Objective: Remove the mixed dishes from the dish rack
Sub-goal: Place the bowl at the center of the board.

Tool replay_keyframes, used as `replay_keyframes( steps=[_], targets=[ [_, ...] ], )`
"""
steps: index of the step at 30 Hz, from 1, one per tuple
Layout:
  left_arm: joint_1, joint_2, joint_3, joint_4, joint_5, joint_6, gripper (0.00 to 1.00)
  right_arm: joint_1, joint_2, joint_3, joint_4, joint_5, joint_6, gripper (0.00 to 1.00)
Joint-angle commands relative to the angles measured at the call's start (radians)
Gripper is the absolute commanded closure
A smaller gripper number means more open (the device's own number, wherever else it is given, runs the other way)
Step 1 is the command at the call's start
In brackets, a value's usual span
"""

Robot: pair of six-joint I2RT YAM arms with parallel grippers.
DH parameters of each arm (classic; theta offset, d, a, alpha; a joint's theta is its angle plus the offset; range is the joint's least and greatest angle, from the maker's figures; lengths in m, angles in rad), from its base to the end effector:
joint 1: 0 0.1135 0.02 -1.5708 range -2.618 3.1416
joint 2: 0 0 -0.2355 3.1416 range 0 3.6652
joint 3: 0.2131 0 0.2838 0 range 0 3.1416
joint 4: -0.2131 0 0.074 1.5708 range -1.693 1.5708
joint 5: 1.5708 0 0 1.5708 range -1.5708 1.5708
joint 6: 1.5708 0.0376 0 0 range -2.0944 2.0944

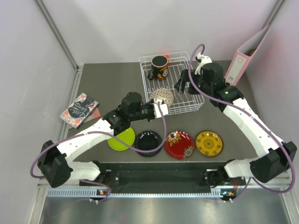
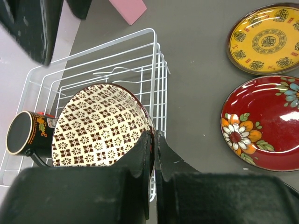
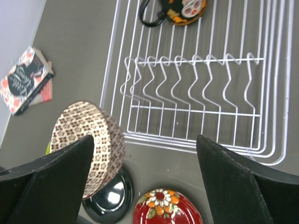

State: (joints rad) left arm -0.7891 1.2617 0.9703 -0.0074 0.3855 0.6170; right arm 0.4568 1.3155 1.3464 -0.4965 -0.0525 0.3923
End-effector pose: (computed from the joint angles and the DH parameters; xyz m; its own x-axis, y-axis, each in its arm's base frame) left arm 0.2262 -0.2479 0.2836 0.3578 0.4005 -0.8435 0.8629 0.2035 0.4627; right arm 0.3003 0.1498 0.3598 -0.5568 0.1518 -0.8167 -0.2918 0.8847 0.3634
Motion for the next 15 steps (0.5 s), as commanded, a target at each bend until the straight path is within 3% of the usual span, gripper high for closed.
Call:
replay_keyframes(
  steps=[1, 6, 11, 15],
  targets=[
    [-0.012, -0.007, 0.033, 0.096, 0.015, 0.038, 1.0, 0.065, 0.045, 0.088, -0.034, 0.011, -0.067, 0.11],
    [-0.022, -0.005, 0.036, 0.095, 0.012, 0.035, 1.0, 0.143, 0.108, 0.125, -0.08, 0.046, -0.101, 0.13],
    [-0.035, -0.008, 0.038, 0.081, 0.003, 0.036, 1.0, 0.151, 0.136, 0.129, -0.099, 0.085, -0.118, 0.27],
    [-0.042, -0.012, 0.038, 0.075, 0.0, 0.036, 1.0, 0.157, 0.152, 0.135, -0.12, 0.155, -0.138, 0.3]
  ],
)
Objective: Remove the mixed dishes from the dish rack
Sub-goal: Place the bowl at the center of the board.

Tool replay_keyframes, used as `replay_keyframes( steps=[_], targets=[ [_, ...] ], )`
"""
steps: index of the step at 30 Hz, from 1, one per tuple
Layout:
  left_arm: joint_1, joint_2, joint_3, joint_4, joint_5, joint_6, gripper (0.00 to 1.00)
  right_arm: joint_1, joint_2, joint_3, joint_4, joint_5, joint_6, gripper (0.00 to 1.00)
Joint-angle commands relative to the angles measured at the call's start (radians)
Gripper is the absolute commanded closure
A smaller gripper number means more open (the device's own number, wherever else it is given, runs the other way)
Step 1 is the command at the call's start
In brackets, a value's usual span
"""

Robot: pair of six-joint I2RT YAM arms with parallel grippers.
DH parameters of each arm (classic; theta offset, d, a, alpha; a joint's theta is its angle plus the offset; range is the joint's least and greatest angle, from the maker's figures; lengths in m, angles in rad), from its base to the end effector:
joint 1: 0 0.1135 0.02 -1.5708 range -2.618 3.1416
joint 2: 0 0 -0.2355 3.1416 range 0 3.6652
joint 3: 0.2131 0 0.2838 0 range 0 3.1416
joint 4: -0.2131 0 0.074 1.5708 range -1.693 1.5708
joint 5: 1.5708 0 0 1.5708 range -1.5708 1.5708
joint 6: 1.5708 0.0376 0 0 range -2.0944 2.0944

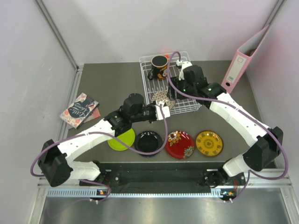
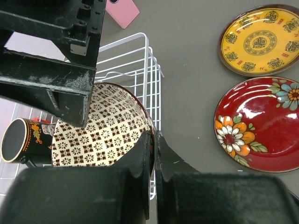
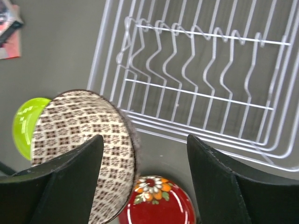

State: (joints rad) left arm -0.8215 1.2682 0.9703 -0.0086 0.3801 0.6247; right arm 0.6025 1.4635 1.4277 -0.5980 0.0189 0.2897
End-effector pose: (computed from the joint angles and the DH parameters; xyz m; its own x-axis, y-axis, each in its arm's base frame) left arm 0.2189 -0.2558 0.2814 0.3719 0.3976 -0.8388 0.8671 0.1738 0.4668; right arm 0.3004 0.2057 0.3316 -0.6259 -0.0838 -0.7754 -0.3916 0.8936 0.2195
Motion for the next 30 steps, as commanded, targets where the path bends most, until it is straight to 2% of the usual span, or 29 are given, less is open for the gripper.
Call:
replay_keyframes(
  steps=[1, 3, 7, 10, 11, 13, 16, 17, 19, 24, 26, 27, 28, 30],
  targets=[
    [-0.014, -0.018, 0.039, 0.076, 0.003, 0.027, 1.0, 0.013, 0.011, 0.053, -0.02, 0.09, -0.04, 0.32],
    [-0.016, -0.017, 0.039, 0.076, 0.003, 0.029, 1.0, 0.014, 0.012, 0.05, -0.02, 0.095, -0.043, 0.4],
    [-0.025, -0.016, 0.039, 0.076, 0.002, 0.029, 1.0, 0.019, 0.024, 0.045, -0.017, 0.081, -0.052, 0.44],
    [-0.027, -0.016, 0.041, 0.073, 0.0, 0.029, 1.0, 0.02, 0.034, 0.045, -0.016, 0.073, -0.053, 0.53],
    [-0.028, -0.018, 0.041, 0.071, -0.003, 0.029, 1.0, 0.02, 0.034, 0.045, -0.016, 0.07, -0.053, 0.59],
    [-0.03, -0.021, 0.038, 0.071, -0.003, 0.029, 1.0, 0.02, 0.04, 0.046, -0.017, 0.059, -0.058, 0.64],
    [-0.031, -0.029, 0.03, 0.071, -0.004, 0.027, 1.0, 0.02, 0.044, 0.046, -0.017, 0.039, -0.058, 0.78],
    [-0.03, -0.032, 0.03, 0.073, -0.003, 0.027, 1.0, 0.019, 0.046, 0.048, -0.016, 0.03, -0.058, 0.88],
    [-0.03, -0.033, 0.025, 0.073, -0.007, 0.026, 1.0, 0.02, 0.046, 0.05, -0.016, 0.021, -0.058, 1.0],
    [-0.031, -0.055, 0.019, 0.11, -0.058, -0.022, 0.99, 0.022, 0.005, 0.02, 0.009, 0.047, -0.038, 1.0],
    [-0.03, -0.064, 0.028, 0.107, -0.087, -0.039, 0.82, 0.022, -0.025, 0.017, 0.014, 0.047, -0.032, 1.0],
    [-0.03, -0.067, 0.044, 0.105, -0.125, -0.057, 0.66, 0.022, -0.034, 0.02, 0.02, 0.038, -0.026, 1.0],
    [-0.03, -0.07, 0.051, 0.102, -0.141, -0.065, 0.55, 0.022, -0.052, 0.022, 0.021, 0.035, -0.02, 1.0],
    [-0.031, -0.079, 0.074, 0.099, -0.196, -0.092, 0.4, 0.022, -0.075, 0.033, 0.026, 0.029, -0.006, 1.0]
  ],
)
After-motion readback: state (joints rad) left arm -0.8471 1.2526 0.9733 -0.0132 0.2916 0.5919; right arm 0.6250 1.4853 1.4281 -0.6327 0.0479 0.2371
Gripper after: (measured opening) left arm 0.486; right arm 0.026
